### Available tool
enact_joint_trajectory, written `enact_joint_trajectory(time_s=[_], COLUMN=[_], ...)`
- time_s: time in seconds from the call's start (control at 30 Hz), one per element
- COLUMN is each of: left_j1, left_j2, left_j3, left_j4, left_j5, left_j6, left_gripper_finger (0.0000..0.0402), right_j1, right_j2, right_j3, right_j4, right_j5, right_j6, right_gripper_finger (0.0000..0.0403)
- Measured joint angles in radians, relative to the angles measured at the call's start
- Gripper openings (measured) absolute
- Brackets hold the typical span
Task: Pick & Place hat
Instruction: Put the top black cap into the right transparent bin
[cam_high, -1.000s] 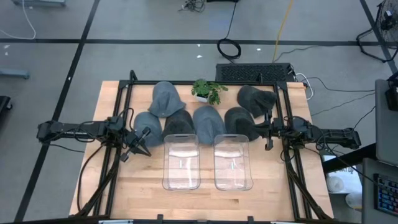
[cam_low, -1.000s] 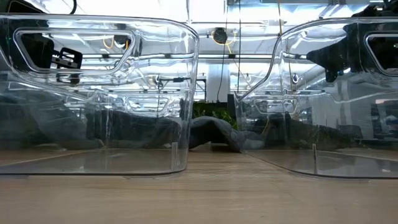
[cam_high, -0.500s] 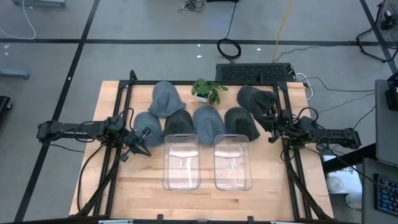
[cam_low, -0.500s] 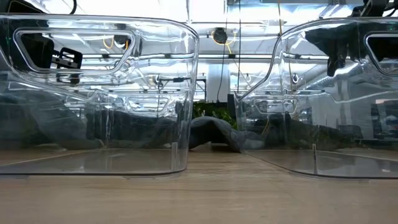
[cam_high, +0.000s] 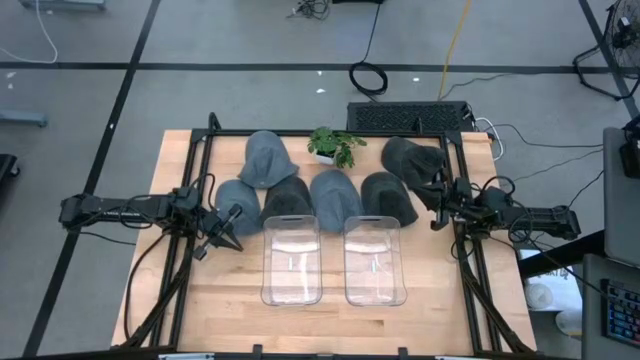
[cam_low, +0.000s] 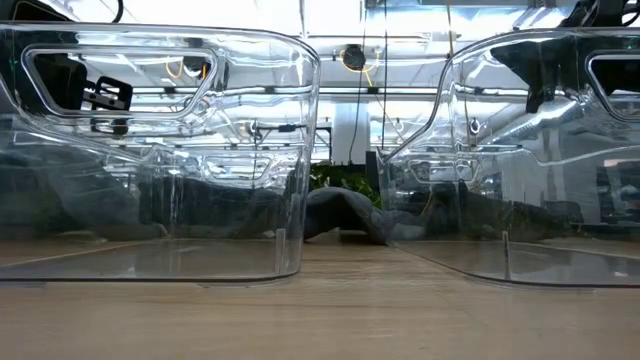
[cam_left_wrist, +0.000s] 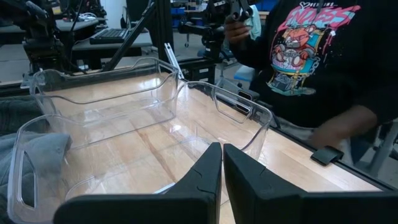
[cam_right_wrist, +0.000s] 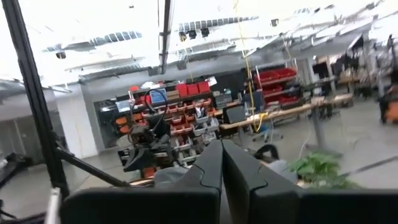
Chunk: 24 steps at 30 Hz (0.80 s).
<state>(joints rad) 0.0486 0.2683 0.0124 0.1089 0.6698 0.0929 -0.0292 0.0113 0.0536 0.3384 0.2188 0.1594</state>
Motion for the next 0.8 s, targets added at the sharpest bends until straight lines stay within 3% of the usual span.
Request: enact_joint_trajectory(time_s=[0.23, 0.57, 0.67, 0.8], left_j1=[0.0, 0.0, 0.0, 0.0], left_j2=[0.0, 0.0, 0.0, 0.0], left_j3=[0.0, 0.0, 0.0, 0.0], left_j4=[0.0, 0.0, 0.0, 0.0], left_j5=[0.0, 0.0, 0.0, 0.0], left_j6=[0.0, 0.0, 0.0, 0.0], left_gripper_finger=[0.0026, 0.0026, 0.0026, 0.0026], right_j1=[0.0, 0.0, 0.0, 0.001], right_j2=[0.0, 0.001, 0.005, 0.068], right_j3=[0.0, 0.0, 0.0, 0.046], right_j4=[0.02, -0.154, -0.123, -0.102], right_j5=[0.173, 0.454, 0.565, 0.592], right_j6=[-0.191, -0.173, -0.22, -0.331], right_gripper_finger=[0.0002, 0.0004, 0.0006, 0.0038])
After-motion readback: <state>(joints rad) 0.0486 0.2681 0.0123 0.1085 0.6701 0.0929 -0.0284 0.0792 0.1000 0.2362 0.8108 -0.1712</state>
